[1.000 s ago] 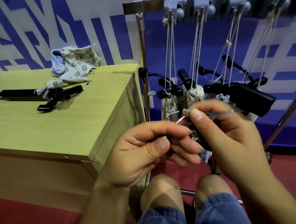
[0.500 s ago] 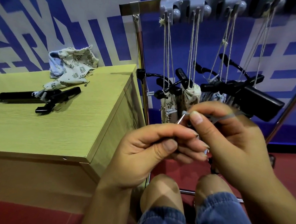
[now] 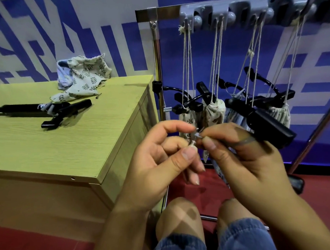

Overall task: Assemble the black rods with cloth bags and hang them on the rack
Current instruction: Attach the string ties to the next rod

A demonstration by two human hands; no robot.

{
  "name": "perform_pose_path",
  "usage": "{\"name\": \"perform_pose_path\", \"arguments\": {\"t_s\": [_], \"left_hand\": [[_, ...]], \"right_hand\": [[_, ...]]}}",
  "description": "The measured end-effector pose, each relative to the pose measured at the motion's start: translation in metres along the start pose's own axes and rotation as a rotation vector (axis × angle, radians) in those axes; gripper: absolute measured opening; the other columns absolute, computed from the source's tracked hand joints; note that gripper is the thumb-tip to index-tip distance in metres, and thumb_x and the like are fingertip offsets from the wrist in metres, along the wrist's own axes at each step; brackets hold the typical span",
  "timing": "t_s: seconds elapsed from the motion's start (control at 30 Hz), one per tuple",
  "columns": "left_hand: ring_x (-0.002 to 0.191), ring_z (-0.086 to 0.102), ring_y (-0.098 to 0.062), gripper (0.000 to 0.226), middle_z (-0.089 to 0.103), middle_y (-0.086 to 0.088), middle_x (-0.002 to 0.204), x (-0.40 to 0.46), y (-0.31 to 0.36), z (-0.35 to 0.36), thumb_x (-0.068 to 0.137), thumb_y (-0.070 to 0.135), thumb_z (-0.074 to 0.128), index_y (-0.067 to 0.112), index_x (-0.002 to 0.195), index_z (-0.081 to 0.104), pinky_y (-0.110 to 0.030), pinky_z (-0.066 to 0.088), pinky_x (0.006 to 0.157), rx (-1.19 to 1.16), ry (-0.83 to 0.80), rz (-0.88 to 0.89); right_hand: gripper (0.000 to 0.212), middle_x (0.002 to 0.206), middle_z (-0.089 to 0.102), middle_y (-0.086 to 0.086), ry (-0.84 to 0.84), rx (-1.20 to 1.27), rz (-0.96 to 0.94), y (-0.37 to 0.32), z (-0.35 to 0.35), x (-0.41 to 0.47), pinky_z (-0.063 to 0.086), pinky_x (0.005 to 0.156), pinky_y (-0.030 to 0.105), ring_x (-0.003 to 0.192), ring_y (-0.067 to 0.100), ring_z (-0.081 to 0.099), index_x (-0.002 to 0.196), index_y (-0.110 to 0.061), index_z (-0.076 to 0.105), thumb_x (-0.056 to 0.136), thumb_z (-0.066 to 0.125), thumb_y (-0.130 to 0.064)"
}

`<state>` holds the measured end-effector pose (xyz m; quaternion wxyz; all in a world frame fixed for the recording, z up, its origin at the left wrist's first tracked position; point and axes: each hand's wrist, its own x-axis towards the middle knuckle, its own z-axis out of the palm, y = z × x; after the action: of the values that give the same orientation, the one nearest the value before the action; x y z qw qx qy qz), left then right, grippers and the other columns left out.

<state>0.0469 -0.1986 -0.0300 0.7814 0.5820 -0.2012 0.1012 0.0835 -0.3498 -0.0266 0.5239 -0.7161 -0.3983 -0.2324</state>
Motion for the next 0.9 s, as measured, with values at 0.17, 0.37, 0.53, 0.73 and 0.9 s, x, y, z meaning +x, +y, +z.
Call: {"name": "perform_pose_path", "arguments": {"t_s": [0.17,0.37,0.53,0.73,0.9], "left_hand": [[0.042,0.056,-0.014,0.021,0.064,-0.004,0.057,-0.001,0.002,-0.004,0.075,0.016,0.073,0.018,0.095,0.064,-0.020,0.047,0.044,0.002,-0.035,-0.017],[0.035,0.052,-0.012,0.024,0.063,-0.004,0.052,-0.002,0.006,-0.009,0.070,0.021,0.077,0.025,0.090,0.064,-0.016,0.043,0.038,0.101,-0.033,-0.016],[0.077,0.062,-0.003,0.068,0.066,0.011,0.089,0.012,-0.034,-0.039,0.052,0.059,0.081,0.025,0.104,0.051,-0.014,0.049,0.069,0.282,0.107,-0.010],[0.120,0.053,-0.005,0.066,0.059,0.009,0.127,0.025,-0.101,0.010,0.049,0.048,0.085,0.052,0.108,0.055,-0.021,0.041,0.101,0.396,-0.187,-0.331],[0.063,0.058,-0.003,0.014,0.063,0.013,0.063,0.051,-0.098,0.022,0.068,0.023,0.077,0.028,0.072,0.065,-0.017,0.048,0.068,0.365,0.068,-0.246]], "right_hand": [[0.019,0.083,0.060,-0.003,-0.049,-0.042,-0.038,0.002,0.001,-0.003,0.045,0.076,0.021,0.080,0.013,0.059,0.094,-0.006,0.066,0.091,0.050,-0.016],[0.017,0.082,0.061,-0.007,-0.102,0.019,-0.028,-0.003,0.001,-0.001,0.045,0.078,0.018,0.082,0.006,0.060,0.093,-0.014,0.066,0.091,0.049,-0.017],[0.016,0.071,0.070,0.002,-0.057,0.592,0.348,-0.025,-0.011,0.042,0.052,0.061,0.024,0.072,0.017,0.067,0.076,-0.023,0.063,0.088,0.054,-0.015],[0.017,0.074,0.062,0.006,-0.330,0.913,0.237,-0.061,-0.027,0.103,0.049,0.052,0.018,0.060,0.010,0.059,0.085,-0.006,0.053,0.094,0.038,-0.009],[0.029,0.083,0.066,0.009,-0.146,0.949,0.270,-0.063,-0.059,0.120,0.051,0.058,0.019,0.066,0.010,0.065,0.093,-0.003,0.054,0.095,0.030,-0.017]]}}
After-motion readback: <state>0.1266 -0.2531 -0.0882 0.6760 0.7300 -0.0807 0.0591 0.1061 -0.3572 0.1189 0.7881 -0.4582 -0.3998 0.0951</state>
